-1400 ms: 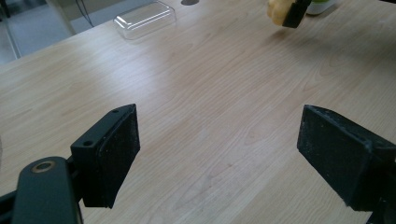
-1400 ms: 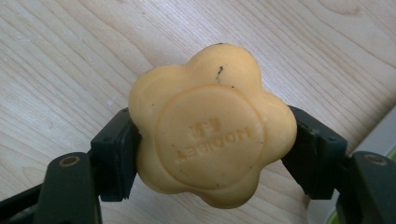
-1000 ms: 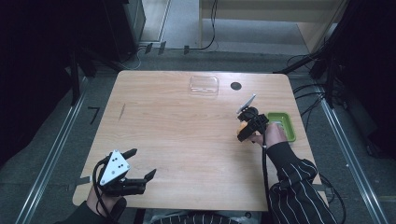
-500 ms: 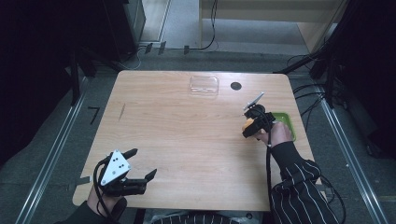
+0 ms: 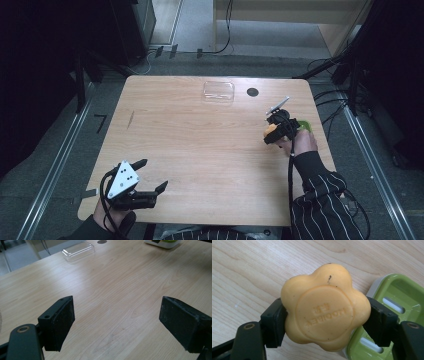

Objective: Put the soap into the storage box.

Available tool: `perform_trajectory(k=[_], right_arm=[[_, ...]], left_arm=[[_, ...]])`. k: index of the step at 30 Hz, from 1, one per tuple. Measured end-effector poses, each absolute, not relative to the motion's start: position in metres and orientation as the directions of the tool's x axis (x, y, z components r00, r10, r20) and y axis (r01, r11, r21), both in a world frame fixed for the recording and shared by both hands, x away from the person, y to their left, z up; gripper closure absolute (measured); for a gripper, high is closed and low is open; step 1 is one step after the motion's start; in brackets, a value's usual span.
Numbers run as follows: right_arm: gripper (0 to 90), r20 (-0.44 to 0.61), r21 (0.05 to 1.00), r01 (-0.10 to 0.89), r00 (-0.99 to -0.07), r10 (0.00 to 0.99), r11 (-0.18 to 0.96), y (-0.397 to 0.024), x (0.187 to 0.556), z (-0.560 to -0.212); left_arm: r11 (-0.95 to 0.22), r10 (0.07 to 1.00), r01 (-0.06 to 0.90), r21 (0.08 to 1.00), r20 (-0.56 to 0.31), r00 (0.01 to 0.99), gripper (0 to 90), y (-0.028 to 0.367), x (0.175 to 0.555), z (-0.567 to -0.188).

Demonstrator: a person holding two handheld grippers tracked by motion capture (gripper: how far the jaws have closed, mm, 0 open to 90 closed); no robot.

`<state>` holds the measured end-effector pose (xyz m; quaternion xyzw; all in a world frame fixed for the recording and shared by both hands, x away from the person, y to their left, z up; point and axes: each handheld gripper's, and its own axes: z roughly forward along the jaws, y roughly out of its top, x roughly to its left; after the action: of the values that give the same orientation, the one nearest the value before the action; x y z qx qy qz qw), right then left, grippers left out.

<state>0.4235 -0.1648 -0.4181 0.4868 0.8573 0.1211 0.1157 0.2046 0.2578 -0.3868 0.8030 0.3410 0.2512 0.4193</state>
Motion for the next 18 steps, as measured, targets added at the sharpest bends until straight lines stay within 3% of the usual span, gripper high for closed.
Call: perform_trajectory(k=[18], right_arm=[[28.3,-0.082,0.351,0.822,-0.450,0.889,0.449,-0.184,0.428,-0.414]], left_arm=[[-0.416,0.760,0.338,0.844,0.119,0.638,13.6,0.259,0.203,-0.387]])
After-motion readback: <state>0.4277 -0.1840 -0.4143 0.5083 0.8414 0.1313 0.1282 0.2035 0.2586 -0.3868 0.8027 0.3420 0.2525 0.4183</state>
